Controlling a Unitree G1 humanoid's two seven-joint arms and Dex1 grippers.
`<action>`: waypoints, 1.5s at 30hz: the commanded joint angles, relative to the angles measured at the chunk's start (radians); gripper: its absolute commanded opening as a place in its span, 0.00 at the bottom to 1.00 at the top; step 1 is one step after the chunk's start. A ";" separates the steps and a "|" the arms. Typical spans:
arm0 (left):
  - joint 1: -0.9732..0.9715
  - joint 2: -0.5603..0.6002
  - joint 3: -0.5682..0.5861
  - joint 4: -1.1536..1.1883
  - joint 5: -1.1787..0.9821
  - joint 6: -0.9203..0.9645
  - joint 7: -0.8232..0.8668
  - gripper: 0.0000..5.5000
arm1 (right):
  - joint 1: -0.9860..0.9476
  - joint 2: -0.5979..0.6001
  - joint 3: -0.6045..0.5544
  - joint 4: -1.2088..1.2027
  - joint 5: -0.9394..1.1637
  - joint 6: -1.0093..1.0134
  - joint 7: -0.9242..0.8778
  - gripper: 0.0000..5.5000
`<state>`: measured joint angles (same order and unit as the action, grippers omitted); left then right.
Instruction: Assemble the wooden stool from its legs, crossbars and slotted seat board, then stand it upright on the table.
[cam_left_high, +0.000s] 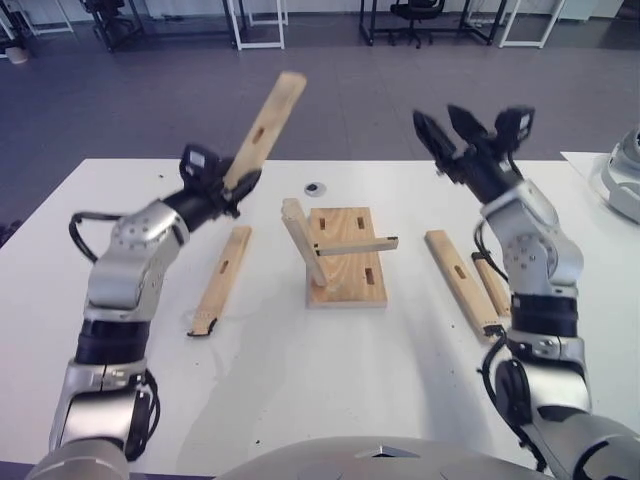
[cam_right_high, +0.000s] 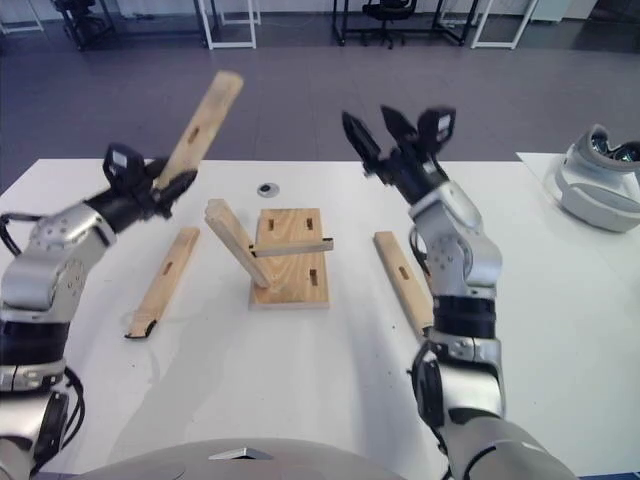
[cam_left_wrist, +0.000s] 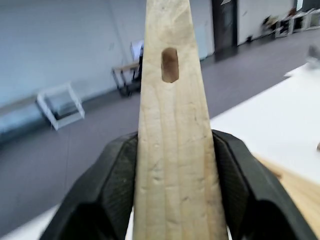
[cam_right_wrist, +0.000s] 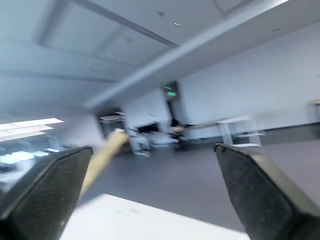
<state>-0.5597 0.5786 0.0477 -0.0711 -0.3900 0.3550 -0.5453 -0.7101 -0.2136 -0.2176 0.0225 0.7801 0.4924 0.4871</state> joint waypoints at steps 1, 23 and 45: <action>-0.119 -0.032 -0.064 -0.002 0.019 -0.091 -0.111 0.39 | -0.134 0.091 -0.029 0.034 0.159 0.119 -0.067 0.83; -0.109 -0.042 -0.122 -0.010 0.174 -0.289 -0.220 0.39 | -0.160 0.183 -0.154 0.008 0.472 0.204 -0.342 0.28; 0.402 -0.124 0.041 -0.253 0.211 0.012 0.124 0.85 | 0.682 0.121 -0.197 -0.490 0.349 0.154 -0.664 0.18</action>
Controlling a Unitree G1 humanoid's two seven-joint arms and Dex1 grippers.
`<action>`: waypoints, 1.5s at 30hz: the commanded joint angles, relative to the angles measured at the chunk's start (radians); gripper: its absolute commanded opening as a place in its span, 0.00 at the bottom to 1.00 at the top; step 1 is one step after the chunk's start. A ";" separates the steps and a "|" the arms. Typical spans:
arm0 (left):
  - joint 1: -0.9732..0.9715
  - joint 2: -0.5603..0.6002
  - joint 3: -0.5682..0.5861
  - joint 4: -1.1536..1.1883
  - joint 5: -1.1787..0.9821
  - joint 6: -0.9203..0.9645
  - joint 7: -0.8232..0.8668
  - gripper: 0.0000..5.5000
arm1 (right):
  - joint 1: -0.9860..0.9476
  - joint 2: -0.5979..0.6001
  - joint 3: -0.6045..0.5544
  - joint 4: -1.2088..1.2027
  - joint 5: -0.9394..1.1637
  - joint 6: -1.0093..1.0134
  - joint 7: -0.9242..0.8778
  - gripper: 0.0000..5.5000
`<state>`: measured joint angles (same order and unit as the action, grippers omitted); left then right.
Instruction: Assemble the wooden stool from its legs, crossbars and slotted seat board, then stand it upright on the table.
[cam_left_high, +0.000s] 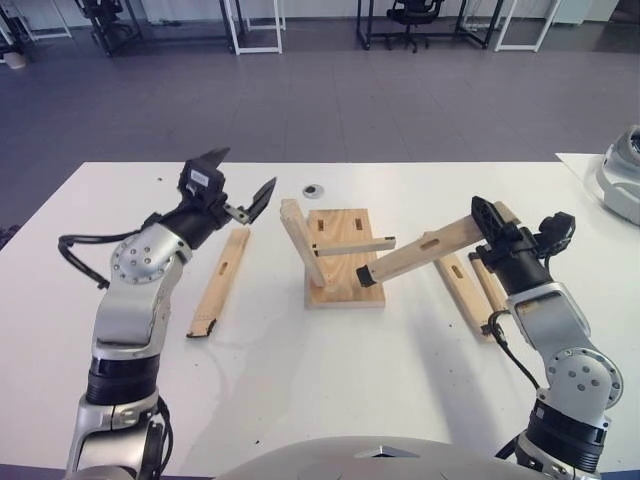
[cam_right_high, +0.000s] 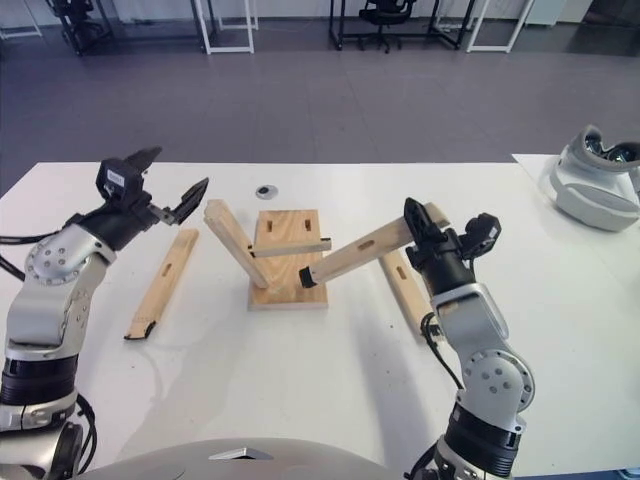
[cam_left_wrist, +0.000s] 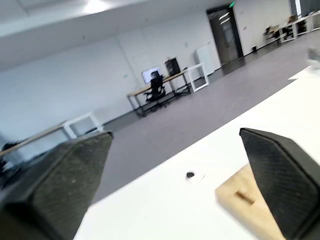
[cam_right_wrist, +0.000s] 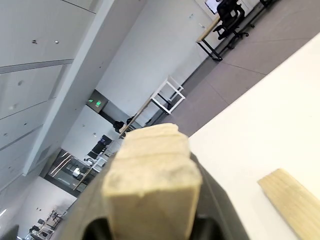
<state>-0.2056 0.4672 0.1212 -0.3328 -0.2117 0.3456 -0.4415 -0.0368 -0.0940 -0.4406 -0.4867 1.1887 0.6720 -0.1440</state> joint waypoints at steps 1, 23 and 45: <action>0.049 -0.015 -0.039 0.008 0.032 0.024 0.021 0.85 | 0.009 -0.001 0.037 0.027 -0.080 -0.034 -0.036 0.18; 0.095 -0.114 -0.206 -0.176 -0.016 0.189 0.036 0.85 | -0.030 -0.242 0.425 -0.080 -0.577 0.077 -0.087 0.18; 0.120 -0.228 -0.235 -0.193 0.006 0.309 0.180 0.85 | -0.009 -0.356 0.450 -0.140 -0.540 0.118 0.369 0.52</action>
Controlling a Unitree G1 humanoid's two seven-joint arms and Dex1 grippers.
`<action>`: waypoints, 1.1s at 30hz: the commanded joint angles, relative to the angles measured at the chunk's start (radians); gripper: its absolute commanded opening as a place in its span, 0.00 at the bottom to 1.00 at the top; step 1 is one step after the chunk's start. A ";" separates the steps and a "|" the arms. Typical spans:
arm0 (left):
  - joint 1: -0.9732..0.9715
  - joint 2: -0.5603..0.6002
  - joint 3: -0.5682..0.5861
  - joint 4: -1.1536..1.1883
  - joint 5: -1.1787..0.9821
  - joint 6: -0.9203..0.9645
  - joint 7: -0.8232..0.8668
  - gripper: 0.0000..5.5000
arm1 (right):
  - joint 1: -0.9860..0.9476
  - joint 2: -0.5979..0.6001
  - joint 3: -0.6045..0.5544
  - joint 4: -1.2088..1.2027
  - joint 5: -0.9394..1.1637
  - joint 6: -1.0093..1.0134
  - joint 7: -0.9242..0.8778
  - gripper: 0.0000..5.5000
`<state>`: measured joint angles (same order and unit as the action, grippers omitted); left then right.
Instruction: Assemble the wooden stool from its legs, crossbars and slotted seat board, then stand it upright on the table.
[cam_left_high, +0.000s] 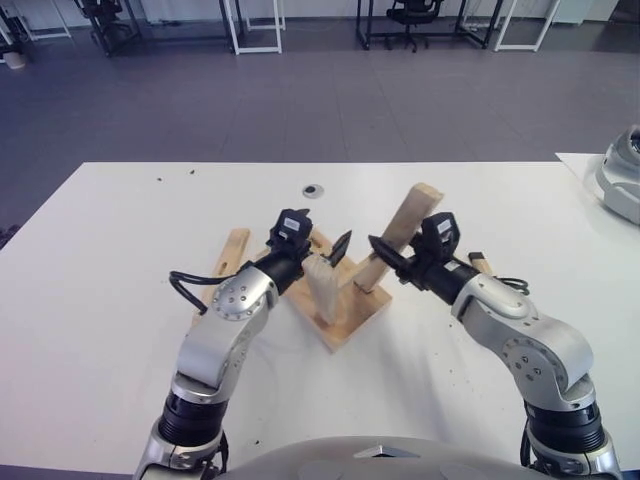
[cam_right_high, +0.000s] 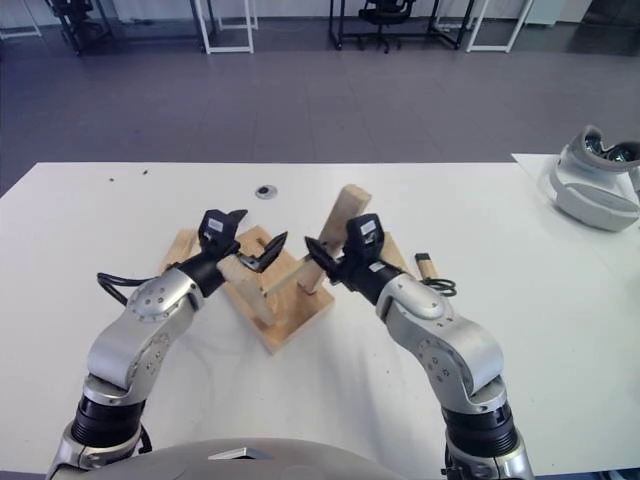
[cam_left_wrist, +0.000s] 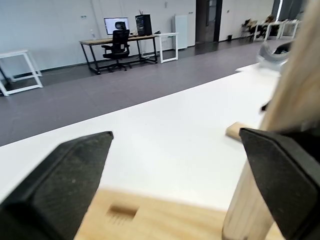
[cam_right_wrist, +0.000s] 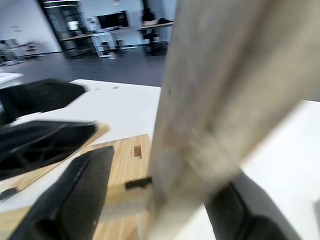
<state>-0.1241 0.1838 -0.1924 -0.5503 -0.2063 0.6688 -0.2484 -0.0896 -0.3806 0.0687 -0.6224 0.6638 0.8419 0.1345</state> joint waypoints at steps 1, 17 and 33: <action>0.052 0.090 0.115 0.035 0.000 -0.031 -0.034 0.85 | 0.065 -0.101 -0.081 -0.001 -0.026 -0.090 0.141 0.52; 0.130 0.648 0.004 0.251 0.219 -0.354 -0.586 0.85 | -0.215 -0.091 0.202 1.058 -0.600 -0.847 0.574 0.52; 0.003 0.385 0.161 0.514 0.219 -0.546 -0.340 0.85 | 0.097 -0.065 -0.179 0.449 -0.340 -0.571 0.406 0.52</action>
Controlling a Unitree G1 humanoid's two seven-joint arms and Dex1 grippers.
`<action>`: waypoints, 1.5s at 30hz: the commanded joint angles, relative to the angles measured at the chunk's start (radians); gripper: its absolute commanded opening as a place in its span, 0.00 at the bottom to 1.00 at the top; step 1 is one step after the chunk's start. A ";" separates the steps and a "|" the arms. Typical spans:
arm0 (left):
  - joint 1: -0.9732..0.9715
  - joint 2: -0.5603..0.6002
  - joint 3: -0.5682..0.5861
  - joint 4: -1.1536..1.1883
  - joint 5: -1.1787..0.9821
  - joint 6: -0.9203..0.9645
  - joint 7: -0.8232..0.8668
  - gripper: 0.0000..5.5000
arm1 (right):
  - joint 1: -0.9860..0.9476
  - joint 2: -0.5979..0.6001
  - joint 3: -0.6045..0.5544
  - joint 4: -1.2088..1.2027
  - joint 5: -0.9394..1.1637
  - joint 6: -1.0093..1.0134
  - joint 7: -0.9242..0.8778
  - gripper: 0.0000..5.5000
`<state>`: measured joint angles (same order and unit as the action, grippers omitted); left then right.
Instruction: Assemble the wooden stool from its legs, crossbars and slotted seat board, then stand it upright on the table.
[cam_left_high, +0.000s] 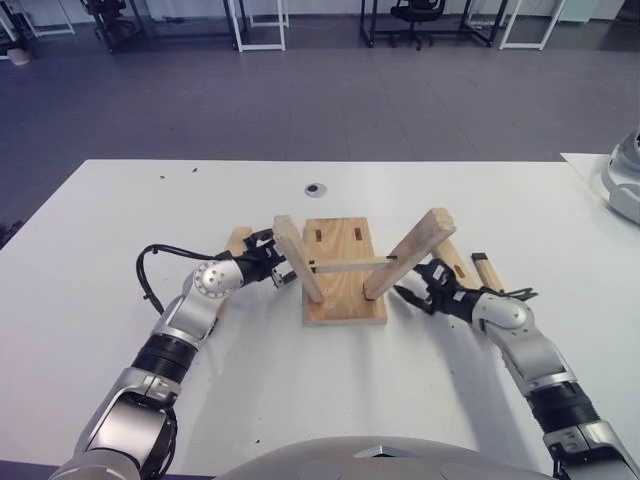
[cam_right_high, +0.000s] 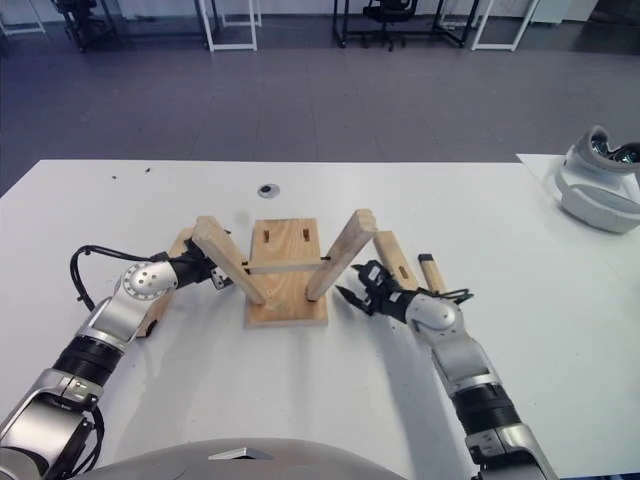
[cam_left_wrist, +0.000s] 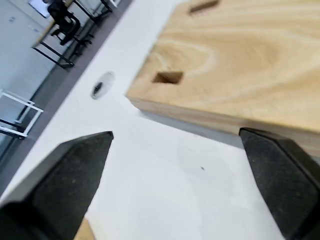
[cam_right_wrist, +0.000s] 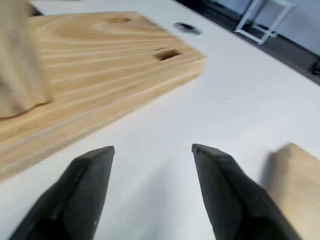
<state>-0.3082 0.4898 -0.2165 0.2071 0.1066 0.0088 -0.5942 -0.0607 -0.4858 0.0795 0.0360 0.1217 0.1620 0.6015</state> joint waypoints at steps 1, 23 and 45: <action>0.266 0.098 0.251 -0.350 -0.138 0.175 -0.005 0.85 | 0.092 0.060 -0.252 -0.285 0.299 0.150 -0.073 0.52; 0.020 -0.051 0.507 -0.875 -1.017 0.645 0.385 0.85 | -0.229 0.057 -0.392 -0.549 1.051 0.451 -0.425 0.52; 0.267 -0.259 0.282 -0.861 -1.027 0.520 0.342 0.85 | -0.041 0.191 -0.283 -0.543 1.106 0.457 -0.477 0.52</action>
<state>-0.0515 0.2214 0.0973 -0.6657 -0.9352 0.5178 -0.2326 -0.1117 -0.2944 -0.2307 -0.4941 1.2486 0.6045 0.1225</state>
